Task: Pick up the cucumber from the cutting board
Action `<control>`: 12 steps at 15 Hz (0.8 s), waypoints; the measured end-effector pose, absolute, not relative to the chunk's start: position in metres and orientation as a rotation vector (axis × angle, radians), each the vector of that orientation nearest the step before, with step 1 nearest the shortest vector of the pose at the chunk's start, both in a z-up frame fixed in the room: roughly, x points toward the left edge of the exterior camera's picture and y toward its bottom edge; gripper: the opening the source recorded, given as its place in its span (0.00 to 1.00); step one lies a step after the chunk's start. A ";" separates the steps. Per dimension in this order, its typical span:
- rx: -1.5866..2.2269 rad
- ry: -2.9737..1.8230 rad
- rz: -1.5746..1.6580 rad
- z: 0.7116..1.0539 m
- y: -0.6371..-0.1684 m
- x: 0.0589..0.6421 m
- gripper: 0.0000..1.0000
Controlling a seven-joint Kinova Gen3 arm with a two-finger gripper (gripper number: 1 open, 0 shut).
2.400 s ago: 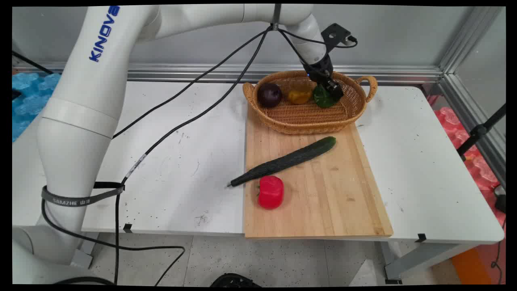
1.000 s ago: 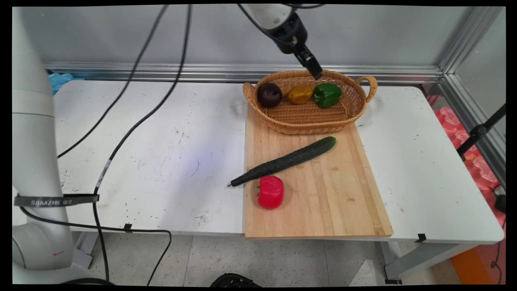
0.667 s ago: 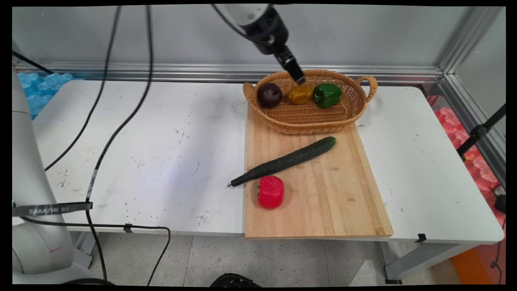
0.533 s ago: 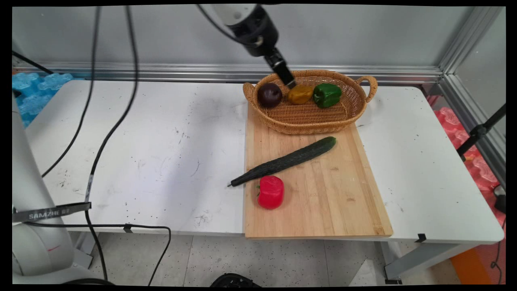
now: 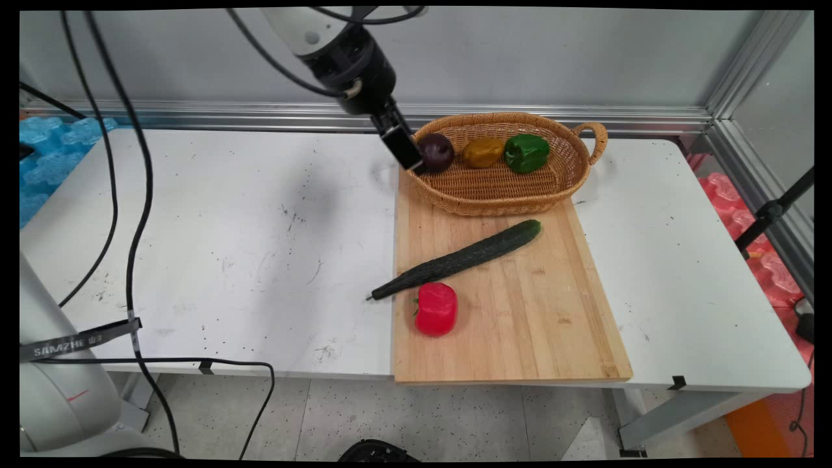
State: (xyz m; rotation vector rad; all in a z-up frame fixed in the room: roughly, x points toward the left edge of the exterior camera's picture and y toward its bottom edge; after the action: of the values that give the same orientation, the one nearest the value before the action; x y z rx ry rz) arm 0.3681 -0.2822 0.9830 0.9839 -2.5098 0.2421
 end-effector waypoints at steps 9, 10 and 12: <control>1.101 -2.480 0.203 0.948 -0.264 0.336 1.00; 1.110 -2.479 0.205 0.941 -0.267 0.330 1.00; 1.128 -2.480 0.207 0.928 -0.274 0.321 1.00</control>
State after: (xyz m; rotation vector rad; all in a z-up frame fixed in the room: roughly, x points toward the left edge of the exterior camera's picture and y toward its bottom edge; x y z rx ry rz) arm 0.3207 -0.2742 0.9276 1.1278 -2.4797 0.2071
